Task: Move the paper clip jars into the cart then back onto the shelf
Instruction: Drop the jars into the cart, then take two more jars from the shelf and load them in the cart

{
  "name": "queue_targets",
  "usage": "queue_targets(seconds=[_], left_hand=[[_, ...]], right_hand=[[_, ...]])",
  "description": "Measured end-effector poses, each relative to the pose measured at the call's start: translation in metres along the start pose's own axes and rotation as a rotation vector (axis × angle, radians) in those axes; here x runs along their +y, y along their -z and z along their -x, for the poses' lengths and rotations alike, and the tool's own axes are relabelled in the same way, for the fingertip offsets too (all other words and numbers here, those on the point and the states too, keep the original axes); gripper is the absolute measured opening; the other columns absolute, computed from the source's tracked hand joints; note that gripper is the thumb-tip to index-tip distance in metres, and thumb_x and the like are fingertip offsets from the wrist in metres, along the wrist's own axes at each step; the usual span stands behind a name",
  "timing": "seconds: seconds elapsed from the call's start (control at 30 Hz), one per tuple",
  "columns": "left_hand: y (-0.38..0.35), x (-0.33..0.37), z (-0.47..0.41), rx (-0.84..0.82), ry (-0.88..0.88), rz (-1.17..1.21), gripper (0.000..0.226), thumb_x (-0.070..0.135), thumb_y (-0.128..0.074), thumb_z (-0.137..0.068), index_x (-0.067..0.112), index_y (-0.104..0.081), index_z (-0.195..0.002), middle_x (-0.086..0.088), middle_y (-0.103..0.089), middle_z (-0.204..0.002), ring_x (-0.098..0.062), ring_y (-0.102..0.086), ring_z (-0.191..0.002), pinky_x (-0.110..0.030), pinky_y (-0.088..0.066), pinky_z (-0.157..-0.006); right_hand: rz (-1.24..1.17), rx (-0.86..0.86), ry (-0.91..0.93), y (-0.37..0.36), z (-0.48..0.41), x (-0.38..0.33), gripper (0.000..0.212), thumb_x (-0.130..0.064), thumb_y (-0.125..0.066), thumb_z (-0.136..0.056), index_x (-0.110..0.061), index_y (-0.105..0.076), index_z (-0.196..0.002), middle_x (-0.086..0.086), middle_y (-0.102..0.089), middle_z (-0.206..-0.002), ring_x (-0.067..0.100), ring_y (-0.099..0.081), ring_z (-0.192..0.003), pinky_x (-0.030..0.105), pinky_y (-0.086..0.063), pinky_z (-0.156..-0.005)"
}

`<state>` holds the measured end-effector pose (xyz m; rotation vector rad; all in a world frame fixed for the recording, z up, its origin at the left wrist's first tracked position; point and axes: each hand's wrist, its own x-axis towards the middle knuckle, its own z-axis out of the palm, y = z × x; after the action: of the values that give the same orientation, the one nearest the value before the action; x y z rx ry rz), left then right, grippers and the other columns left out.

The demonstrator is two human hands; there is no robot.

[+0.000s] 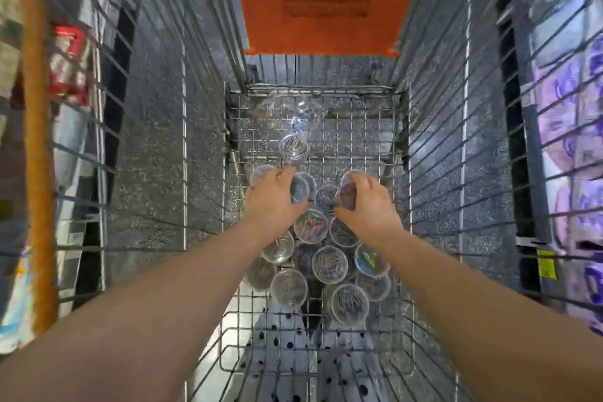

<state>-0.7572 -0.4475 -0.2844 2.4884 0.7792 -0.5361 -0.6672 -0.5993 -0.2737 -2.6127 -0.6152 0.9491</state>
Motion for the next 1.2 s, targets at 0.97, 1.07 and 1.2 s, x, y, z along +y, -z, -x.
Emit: queue_targets(seconds=[0.97,1.07,1.2], left_hand=[[0.393,0.1,0.309,0.778,-0.247,-0.059,0.017,0.033,-0.049,-0.092,0.02,-0.058,-0.1,-0.001,-0.059,-0.079,-0.024,-0.058,-0.081,-0.035,-0.041,-0.063],[0.428,0.066,0.374,0.888,-0.196,-0.12,0.018,0.034,-0.052,-0.091,0.023,-0.061,-0.102,0.005,-0.058,-0.075,-0.021,-0.059,-0.08,-0.032,-0.041,-0.065],[0.456,0.011,0.465,0.97,-0.097,-0.148,0.019,0.038,-0.05,-0.093,0.026,-0.063,-0.101,0.006,-0.068,-0.085,-0.015,-0.061,-0.081,-0.033,-0.049,-0.071]], right_hand=[[0.167,0.512,0.962,0.316,0.259,-0.275,0.016,-0.023,-0.056,-0.087,-0.016,-0.064,-0.098,0.009,-0.067,-0.088,0.03,-0.061,-0.09,0.035,-0.038,-0.066],[0.19,0.528,1.12,0.314,0.309,-0.329,0.017,-0.024,-0.054,-0.088,-0.018,-0.065,-0.1,0.006,-0.066,-0.085,0.027,-0.06,-0.087,0.035,-0.037,-0.065],[0.186,0.536,1.31,0.294,0.381,-0.398,0.013,-0.026,-0.053,-0.091,-0.024,-0.064,-0.096,-0.001,-0.064,-0.079,0.021,-0.06,-0.08,0.033,-0.043,-0.064]])
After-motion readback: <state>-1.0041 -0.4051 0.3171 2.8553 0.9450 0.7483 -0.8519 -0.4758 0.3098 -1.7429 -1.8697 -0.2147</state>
